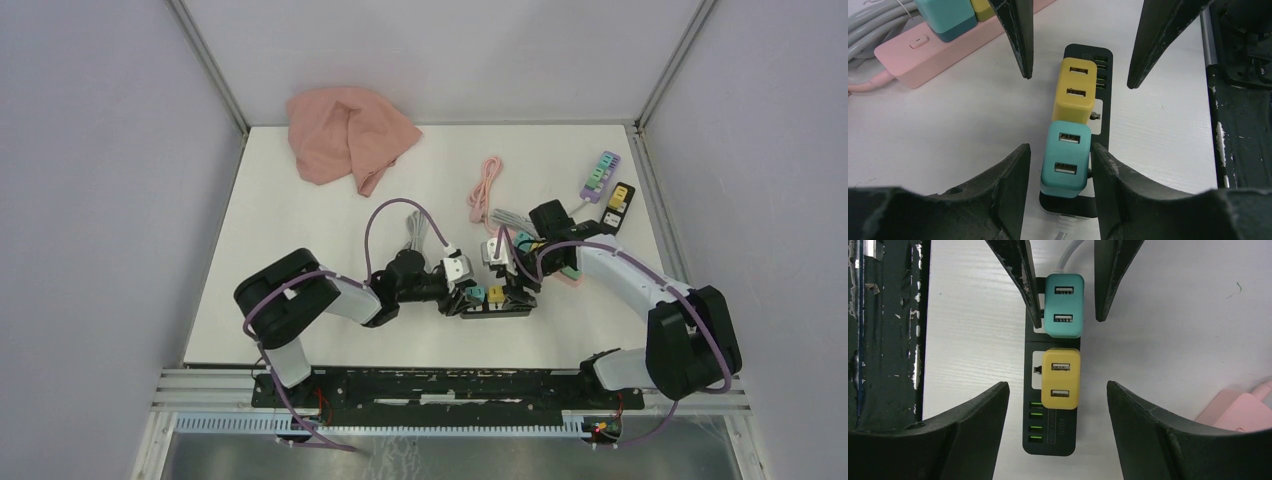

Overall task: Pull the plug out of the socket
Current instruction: Remove the plug from the socket.

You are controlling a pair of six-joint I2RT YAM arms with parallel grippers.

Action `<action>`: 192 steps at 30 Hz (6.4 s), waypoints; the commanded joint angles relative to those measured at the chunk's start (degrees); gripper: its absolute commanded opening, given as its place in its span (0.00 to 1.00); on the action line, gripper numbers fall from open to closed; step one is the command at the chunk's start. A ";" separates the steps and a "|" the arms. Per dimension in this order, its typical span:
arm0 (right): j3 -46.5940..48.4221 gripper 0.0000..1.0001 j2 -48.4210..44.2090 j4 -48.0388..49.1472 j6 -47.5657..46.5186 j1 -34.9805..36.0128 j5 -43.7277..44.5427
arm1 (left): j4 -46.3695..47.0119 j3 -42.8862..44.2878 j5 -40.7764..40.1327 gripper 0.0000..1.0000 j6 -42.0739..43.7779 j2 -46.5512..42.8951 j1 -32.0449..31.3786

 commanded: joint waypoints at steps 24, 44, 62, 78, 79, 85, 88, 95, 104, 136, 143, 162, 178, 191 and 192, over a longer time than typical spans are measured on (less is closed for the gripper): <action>-0.05 0.00 1.80 3.83 0.93 7.83 1.34 | 3.75 -0.44 1.78 0.03 0.90 0.28 0.20; 1.40 0.00 1.33 -1.65 -2.06 8.88 2.77 | 2.10 -2.18 -0.28 0.03 3.13 -0.11 0.15; 0.17 0.00 0.24 -1.15 -2.99 9.32 2.98 | 3.45 -3.46 -1.23 0.03 2.93 -0.23 0.11; -0.40 0.00 -1.96 -4.78 -6.36 2.18 0.60 | 5.43 -5.73 -2.17 0.03 2.60 -0.16 0.12; -0.36 0.00 -1.86 -5.52 -6.96 3.07 -0.69 | 5.73 -5.76 -2.13 0.03 2.47 0.01 0.15; 2.57 0.00 0.49 0.41 4.66 8.07 -2.80 | 6.73 -5.60 -2.10 0.03 1.63 0.44 0.15; 3.70 0.00 0.37 3.23 9.49 6.27 -1.26 | 6.76 -5.71 -2.13 0.03 1.46 0.50 0.09; 1.11 0.00 -3.66 -2.31 1.22 -1.06 -0.83 | 6.68 -6.28 -2.16 0.03 1.79 0.83 0.07; 1.78 0.00 -0.14 -1.94 1.16 8.52 -2.53 | 6.33 -5.19 -1.69 0.03 0.98 1.41 0.08; 2.50 0.00 -2.32 2.59 10.77 -0.54 -2.22 | 3.17 -5.36 -1.43 0.03 2.16 1.09 0.12; 3.80 0.00 -2.22 -7.16 0.56 -0.66 -9.29 | 1.46 -4.99 -1.99 0.03 3.27 -0.21 0.15; 11.32 0.00 0.58 -18.17 1.40 -7.13 -16.83 | -6.58 -4.10 -9.66 0.86 -9.87 -18.02 0.13; 12.19 0.02 1.94 -12.29 16.18 -9.61 -25.44 | -29.25 3.30 -17.36 0.99 -22.43 -32.63 1.36; 10.56 0.04 2.44 -2.59 30.63 -10.71 -27.58 | -30.16 4.96 -19.67 0.99 -28.87 -33.68 1.53; 10.56 0.04 2.46 -2.43 31.01 -10.72 -27.64 | -30.09 5.03 -19.72 0.99 -29.18 -33.74 1.55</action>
